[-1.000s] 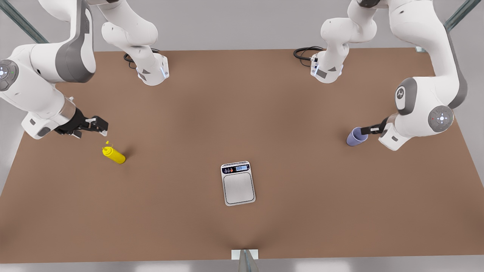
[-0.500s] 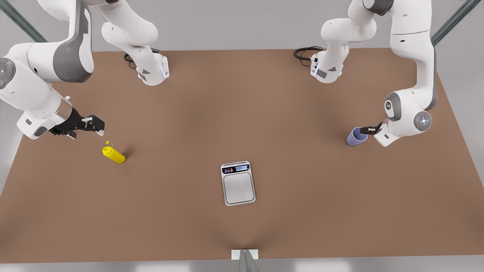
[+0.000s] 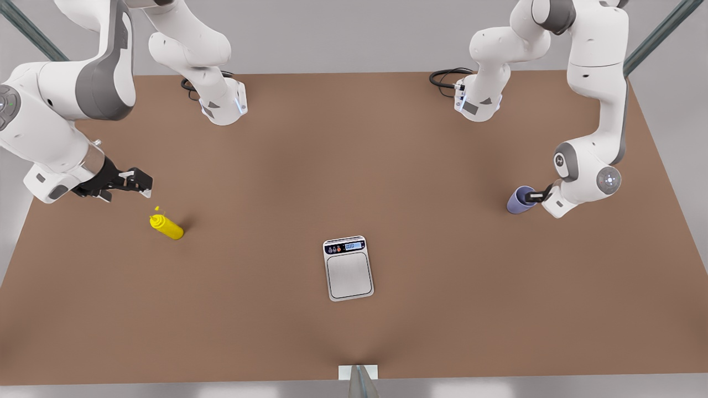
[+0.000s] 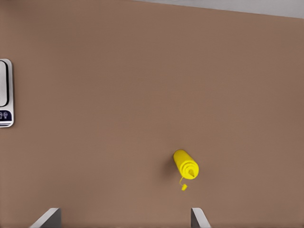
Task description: Move cup to the weight, pick up sauce bottle, pour sauce
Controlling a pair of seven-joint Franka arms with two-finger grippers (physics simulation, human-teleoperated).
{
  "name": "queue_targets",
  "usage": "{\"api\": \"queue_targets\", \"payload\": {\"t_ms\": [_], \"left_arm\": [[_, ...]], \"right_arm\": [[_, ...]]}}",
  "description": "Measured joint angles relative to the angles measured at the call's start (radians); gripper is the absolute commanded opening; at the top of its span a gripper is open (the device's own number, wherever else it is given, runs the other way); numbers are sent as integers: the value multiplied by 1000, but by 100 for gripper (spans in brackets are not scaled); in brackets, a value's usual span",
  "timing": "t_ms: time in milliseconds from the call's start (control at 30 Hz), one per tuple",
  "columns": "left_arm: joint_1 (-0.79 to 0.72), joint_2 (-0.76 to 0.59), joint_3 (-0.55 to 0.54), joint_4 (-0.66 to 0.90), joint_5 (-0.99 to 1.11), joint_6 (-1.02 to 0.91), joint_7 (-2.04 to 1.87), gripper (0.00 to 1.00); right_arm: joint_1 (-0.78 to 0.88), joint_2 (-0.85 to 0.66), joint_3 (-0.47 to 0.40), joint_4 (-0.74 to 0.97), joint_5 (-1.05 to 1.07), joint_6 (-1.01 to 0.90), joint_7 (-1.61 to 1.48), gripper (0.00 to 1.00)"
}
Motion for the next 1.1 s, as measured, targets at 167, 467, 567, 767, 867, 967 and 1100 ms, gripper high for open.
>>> {"api": "queue_targets", "payload": {"t_ms": [167, 467, 567, 767, 867, 967, 1100], "left_arm": [[-1, 6, -25, -13, -43, 24, 0, 21], [-18, -14, -44, 16, -44, -38, -39, 21], [-104, -20, -44, 82, -34, -97, -174, 21], [-241, 71, -244, 277, -40, -142, -729, 21], [-262, 141, -330, 437, -53, -209, -925, 21], [-345, 241, -329, 645, -63, -272, -1002, 21], [-443, 390, -328, 857, -73, -289, -1098, 21]], "right_arm": [[1, 0, -1, 0, 2, -6, 0, 100], [-51, 11, -8, 2, 50, -52, 6, 100], [-64, 63, -24, 71, 92, -77, 5, 100], [-62, 176, -112, 179, 185, -80, 5, 100], [-133, 297, -124, 275, 322, -72, 109, 100], [-245, 307, -122, 206, 499, -155, 415, 100], [-312, 359, -122, 173, 635, -271, 630, 100]]}}
